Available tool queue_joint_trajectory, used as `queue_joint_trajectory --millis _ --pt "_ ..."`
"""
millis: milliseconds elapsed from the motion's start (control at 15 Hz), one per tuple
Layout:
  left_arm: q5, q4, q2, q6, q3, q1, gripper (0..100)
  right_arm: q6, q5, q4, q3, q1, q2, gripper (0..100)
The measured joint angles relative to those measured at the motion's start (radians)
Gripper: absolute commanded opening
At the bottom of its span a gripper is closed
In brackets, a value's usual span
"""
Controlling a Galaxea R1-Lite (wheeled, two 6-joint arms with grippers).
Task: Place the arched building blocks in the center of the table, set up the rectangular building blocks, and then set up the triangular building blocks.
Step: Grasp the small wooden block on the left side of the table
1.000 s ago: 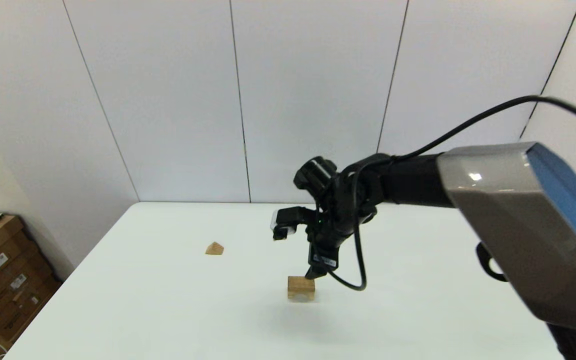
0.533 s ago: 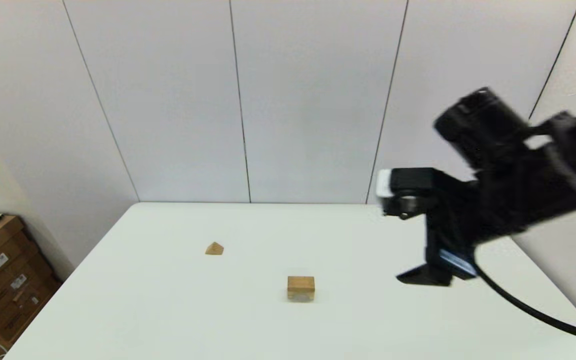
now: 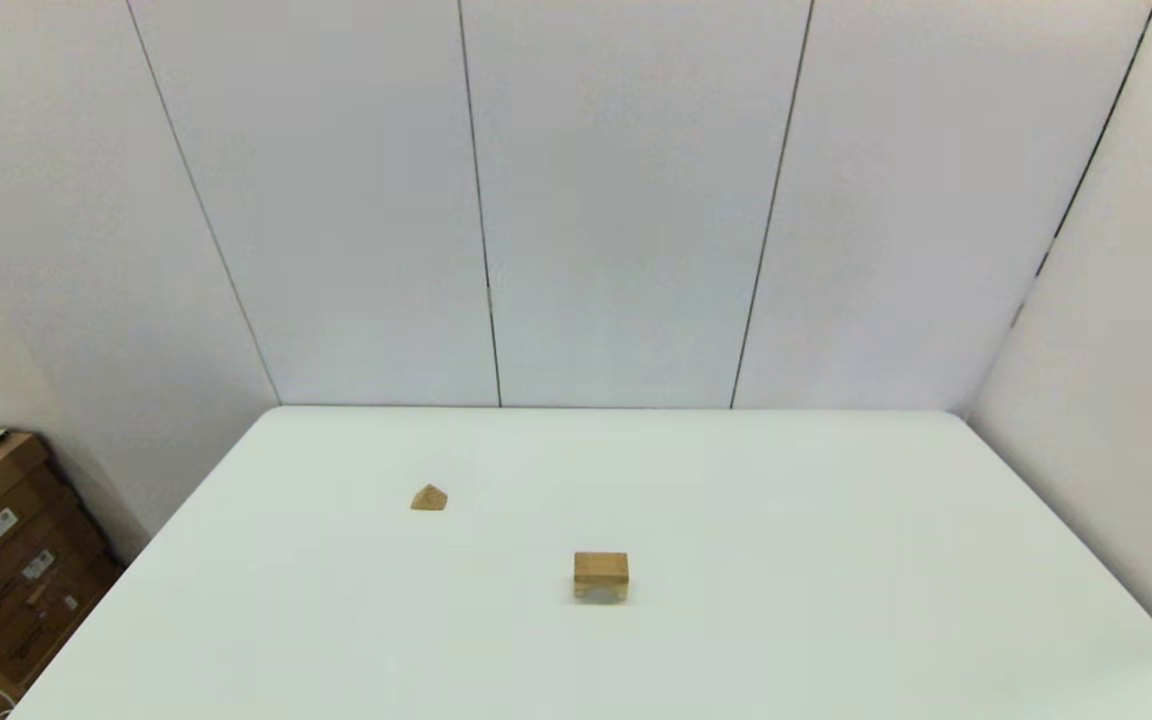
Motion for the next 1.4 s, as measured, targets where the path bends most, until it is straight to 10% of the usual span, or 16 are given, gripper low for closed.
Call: queue_joint_trajectory --millis 733,1400 --pt "0.0 0.0 0.0 0.0 0.0 0.0 100 0.16 -0.007 -0.031 0.239 -0.239 -0.385 100" --pt "0.0 0.0 0.0 0.0 0.0 0.0 100 0.362 -0.037 -0.589 0.558 -0.238 -0.396 100"
